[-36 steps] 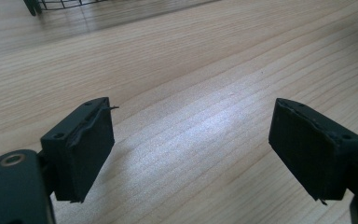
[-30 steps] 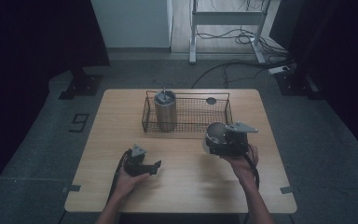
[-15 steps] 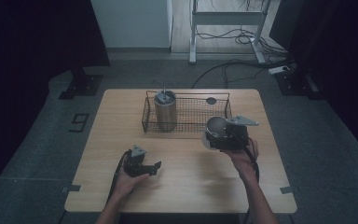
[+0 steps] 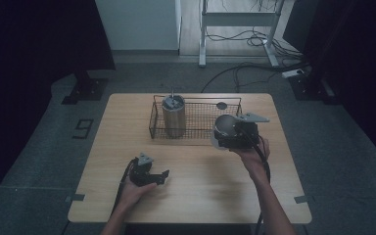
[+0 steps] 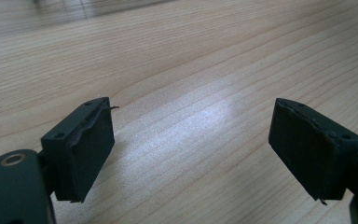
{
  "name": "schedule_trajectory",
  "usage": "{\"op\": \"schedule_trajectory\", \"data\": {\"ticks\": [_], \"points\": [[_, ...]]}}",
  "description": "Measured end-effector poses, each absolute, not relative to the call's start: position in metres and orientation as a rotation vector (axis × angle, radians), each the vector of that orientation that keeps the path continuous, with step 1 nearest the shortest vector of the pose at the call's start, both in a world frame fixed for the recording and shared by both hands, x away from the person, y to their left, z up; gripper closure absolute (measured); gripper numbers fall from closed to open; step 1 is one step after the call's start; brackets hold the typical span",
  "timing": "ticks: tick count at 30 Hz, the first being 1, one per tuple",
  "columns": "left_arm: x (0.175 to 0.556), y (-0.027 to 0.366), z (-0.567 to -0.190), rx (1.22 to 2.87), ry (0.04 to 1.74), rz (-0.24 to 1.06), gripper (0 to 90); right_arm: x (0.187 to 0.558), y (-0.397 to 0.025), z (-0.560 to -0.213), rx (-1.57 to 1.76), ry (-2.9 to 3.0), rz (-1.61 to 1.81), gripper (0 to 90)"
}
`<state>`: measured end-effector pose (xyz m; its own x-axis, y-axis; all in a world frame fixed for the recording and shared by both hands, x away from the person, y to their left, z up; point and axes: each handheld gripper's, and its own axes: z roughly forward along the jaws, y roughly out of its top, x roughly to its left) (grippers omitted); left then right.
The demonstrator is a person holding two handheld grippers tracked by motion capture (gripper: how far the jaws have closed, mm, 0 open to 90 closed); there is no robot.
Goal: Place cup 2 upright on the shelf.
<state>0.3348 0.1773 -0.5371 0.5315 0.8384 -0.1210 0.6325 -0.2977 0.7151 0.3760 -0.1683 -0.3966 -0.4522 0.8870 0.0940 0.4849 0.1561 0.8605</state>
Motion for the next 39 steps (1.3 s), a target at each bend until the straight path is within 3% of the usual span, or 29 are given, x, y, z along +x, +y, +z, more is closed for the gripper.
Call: {"op": "schedule_trajectory", "data": {"ticks": [39], "points": [[0.335, 0.18, -0.537, 2.031, 1.194, 0.361, 14.4, 0.424, -0.169, -0.383, 1.335, 1.991, 1.185, 6.9]]}}
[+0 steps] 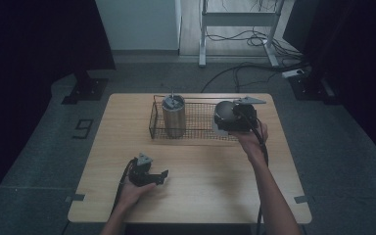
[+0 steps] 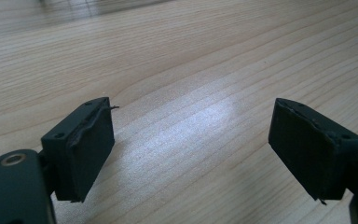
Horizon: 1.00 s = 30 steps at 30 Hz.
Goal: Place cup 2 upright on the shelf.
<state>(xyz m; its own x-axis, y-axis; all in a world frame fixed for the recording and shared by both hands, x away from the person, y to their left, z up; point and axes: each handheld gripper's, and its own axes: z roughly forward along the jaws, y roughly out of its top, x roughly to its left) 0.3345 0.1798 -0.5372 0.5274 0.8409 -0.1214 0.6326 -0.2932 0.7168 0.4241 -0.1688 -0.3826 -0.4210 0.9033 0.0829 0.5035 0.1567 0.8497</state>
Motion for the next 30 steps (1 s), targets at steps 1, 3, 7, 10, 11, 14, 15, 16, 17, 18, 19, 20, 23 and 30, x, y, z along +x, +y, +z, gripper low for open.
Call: {"op": "schedule_trajectory", "data": {"ticks": [1, 3, 7, 10, 11, 14, 15, 16, 17, 18, 19, 20, 23, 30], "points": [[0.334, 0.18, -0.537, 2.031, 1.194, 0.362, 14.4, 0.424, -0.169, -0.383, 1.335, 1.991, 1.185, 6.9], [0.334, 0.18, -0.537, 2.028, 1.196, 0.362, 14.4, 0.427, -0.169, -0.382, 1.339, 1.984, 1.183, 6.9], [0.334, 0.18, -0.538, 2.03, 1.196, 0.362, 14.4, 0.433, -0.171, -0.383, 1.348, 1.985, 1.174, 6.9], [0.334, 0.18, -0.538, 2.033, 1.194, 0.362, 14.4, 0.437, -0.172, -0.383, 1.351, 1.988, 1.169, 6.9], [0.334, 0.179, -0.538, 2.034, 1.194, 0.362, 14.4, 0.438, -0.172, -0.383, 1.354, 1.985, 1.17, 6.9], [0.334, 0.179, -0.539, 2.038, 1.193, 0.361, 14.4, 0.441, -0.173, -0.382, 1.355, 1.985, 1.17, 6.9], [0.334, 0.179, -0.539, 2.039, 1.192, 0.362, 14.4, 0.442, -0.173, -0.38, 1.354, 1.982, 1.169, 6.9], [0.334, 0.179, -0.539, 2.038, 1.193, 0.363, 14.4, 0.442, -0.173, -0.38, 1.354, 1.982, 1.169, 6.9], [0.334, 0.179, -0.539, 2.037, 1.193, 0.361, 14.4, 0.443, -0.174, -0.38, 1.35, 1.983, 1.169, 6.9], [0.334, 0.179, -0.539, 2.04, 1.191, 0.361, 14.4, 0.444, -0.173, -0.378, 1.351, 1.979, 1.172, 6.9], [0.334, 0.179, -0.539, 2.039, 1.191, 0.36, 14.4, 0.445, -0.173, -0.378, 1.351, 1.983, 1.168, 6.9], [0.334, 0.179, -0.539, 2.04, 1.192, 0.362, 14.4, 0.446, -0.173, -0.377, 1.35, 1.981, 1.166, 6.9], [0.334, 0.179, -0.539, 2.04, 1.191, 0.362, 14.4, 0.448, -0.173, -0.376, 1.351, 1.983, 1.156, 6.9], [0.334, 0.179, -0.538, 2.038, 1.189, 0.362, 14.4, 0.456, -0.172, -0.372, 1.353, 1.982, 1.151, 6.9]]}}
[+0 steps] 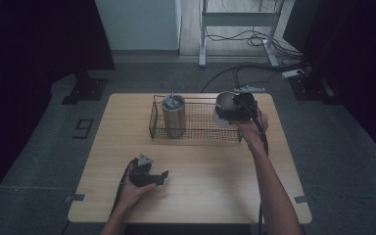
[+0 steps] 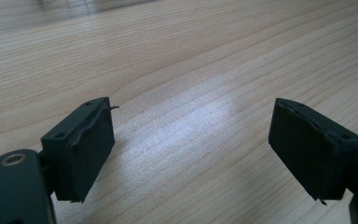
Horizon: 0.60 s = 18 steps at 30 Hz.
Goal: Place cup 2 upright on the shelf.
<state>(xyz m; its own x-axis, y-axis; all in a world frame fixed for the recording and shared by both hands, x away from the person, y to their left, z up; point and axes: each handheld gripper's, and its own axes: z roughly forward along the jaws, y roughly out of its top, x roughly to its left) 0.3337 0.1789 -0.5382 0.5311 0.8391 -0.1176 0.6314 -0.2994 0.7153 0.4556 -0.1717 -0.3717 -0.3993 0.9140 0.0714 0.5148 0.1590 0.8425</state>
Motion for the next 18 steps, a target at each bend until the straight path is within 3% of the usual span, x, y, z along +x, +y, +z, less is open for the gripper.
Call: {"op": "schedule_trajectory", "data": {"ticks": [18], "points": [[0.333, 0.178, -0.54, 2.048, 1.187, 0.36, 14.4, 0.477, -0.173, -0.372, 1.368, 1.982, 1.117, 6.9]]}}
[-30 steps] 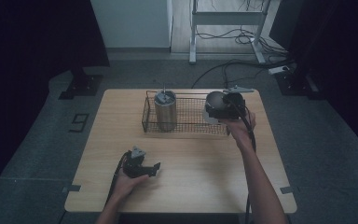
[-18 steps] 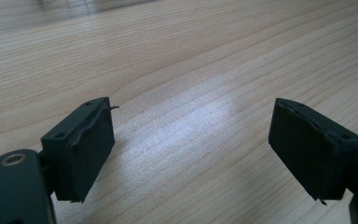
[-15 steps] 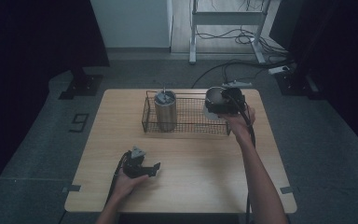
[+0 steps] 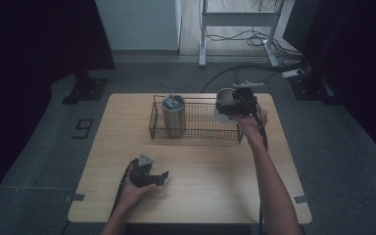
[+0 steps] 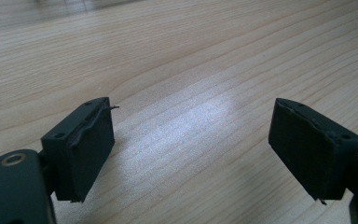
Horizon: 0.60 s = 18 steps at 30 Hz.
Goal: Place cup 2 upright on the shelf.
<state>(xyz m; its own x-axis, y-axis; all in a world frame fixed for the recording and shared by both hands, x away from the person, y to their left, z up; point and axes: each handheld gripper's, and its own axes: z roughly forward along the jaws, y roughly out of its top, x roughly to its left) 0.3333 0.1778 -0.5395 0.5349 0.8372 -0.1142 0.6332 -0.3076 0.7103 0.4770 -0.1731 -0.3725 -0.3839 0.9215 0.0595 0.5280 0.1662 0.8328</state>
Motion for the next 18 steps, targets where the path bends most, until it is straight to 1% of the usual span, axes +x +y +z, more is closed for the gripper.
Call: {"op": "schedule_trajectory", "data": {"ticks": [18], "points": [[0.333, 0.178, -0.541, 2.058, 1.187, 0.359, 14.4, 0.505, -0.172, -0.378, 1.393, 1.993, 1.098, 6.9]]}}
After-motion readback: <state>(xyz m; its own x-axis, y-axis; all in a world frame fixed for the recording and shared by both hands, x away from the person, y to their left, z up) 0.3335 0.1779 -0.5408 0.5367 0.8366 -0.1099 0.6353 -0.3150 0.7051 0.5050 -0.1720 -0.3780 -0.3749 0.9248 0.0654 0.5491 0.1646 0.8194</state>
